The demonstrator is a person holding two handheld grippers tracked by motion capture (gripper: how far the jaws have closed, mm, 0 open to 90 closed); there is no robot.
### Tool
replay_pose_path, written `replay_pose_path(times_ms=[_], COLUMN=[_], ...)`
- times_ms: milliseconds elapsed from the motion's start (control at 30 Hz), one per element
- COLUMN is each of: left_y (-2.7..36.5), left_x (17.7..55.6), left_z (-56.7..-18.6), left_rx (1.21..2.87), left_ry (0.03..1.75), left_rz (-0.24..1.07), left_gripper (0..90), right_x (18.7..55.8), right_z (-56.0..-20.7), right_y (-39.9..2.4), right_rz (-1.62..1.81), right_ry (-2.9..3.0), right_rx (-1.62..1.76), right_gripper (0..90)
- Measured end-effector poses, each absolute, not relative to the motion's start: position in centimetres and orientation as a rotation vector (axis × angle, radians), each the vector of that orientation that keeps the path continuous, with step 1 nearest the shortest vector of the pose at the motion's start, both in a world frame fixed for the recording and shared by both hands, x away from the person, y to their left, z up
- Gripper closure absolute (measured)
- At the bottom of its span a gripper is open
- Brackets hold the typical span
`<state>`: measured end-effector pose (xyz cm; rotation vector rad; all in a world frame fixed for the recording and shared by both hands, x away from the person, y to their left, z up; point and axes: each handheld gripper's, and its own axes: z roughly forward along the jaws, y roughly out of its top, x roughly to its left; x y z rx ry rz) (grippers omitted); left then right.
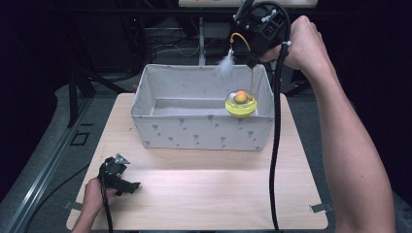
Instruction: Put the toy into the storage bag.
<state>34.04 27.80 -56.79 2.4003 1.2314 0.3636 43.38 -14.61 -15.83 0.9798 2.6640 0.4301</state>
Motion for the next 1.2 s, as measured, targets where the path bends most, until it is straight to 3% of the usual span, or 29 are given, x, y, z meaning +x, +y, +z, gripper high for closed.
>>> replay_pose_path(times_ms=[733,1200], left_y=[27.8,27.8], left_x=[34.2,34.1], left_z=[-56.9,-56.8], left_rx=[2.402,2.401], left_ry=[1.24,1.231], left_rz=[0.356,0.363], left_gripper=[0.2,0.2], right_x=[47.4,49.7], right_z=[-17.9,-22.2], right_y=[-16.4,-17.3], right_rz=[0.46,0.451], right_ry=[2.521,2.533], right_rx=[1.142,1.197], right_gripper=[88.3,88.4])
